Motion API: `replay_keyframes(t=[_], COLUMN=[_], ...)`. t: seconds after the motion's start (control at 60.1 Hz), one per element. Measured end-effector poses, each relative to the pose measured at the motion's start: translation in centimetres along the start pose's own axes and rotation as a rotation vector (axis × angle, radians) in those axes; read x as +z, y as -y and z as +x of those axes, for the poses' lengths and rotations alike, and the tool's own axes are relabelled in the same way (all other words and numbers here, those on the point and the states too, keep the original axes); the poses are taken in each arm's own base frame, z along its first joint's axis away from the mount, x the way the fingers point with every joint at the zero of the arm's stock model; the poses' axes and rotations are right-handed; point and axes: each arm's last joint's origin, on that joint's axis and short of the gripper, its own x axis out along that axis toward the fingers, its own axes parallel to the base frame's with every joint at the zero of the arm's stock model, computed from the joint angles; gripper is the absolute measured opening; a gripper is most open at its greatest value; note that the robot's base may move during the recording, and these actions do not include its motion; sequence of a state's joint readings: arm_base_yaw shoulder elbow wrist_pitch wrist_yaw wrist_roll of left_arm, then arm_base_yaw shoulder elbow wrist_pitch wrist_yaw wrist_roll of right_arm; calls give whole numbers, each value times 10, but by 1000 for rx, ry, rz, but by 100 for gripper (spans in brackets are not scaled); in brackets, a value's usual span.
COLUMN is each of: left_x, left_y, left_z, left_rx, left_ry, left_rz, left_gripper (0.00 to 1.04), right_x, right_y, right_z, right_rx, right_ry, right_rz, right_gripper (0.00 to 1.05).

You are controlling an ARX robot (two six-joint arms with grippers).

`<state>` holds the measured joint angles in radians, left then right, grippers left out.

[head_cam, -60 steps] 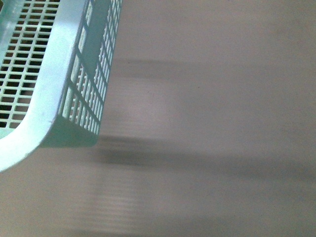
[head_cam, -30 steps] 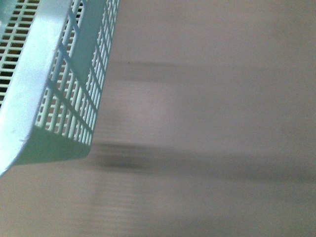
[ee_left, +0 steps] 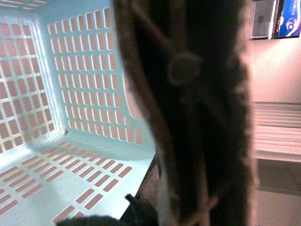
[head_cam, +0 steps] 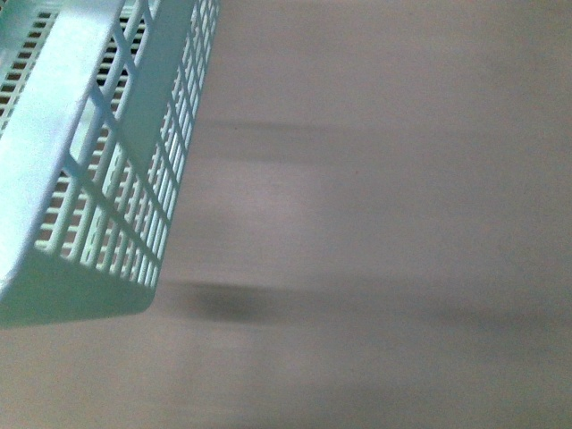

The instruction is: Pick lemon and mango into basket

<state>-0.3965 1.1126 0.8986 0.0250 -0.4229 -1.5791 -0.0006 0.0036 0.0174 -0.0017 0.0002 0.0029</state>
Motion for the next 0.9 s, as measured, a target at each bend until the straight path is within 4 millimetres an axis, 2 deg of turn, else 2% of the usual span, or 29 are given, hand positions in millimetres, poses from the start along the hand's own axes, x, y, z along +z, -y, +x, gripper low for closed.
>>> replay_keyframes(t=[0.899], left_x=[0], left_y=[0], left_z=[0], left_rx=[0], left_ry=[0], left_rz=[0], left_gripper=[5], right_x=[0], right_y=[0], right_z=[0], right_rx=[0], right_ry=[0], right_rz=[0], right_gripper=[96])
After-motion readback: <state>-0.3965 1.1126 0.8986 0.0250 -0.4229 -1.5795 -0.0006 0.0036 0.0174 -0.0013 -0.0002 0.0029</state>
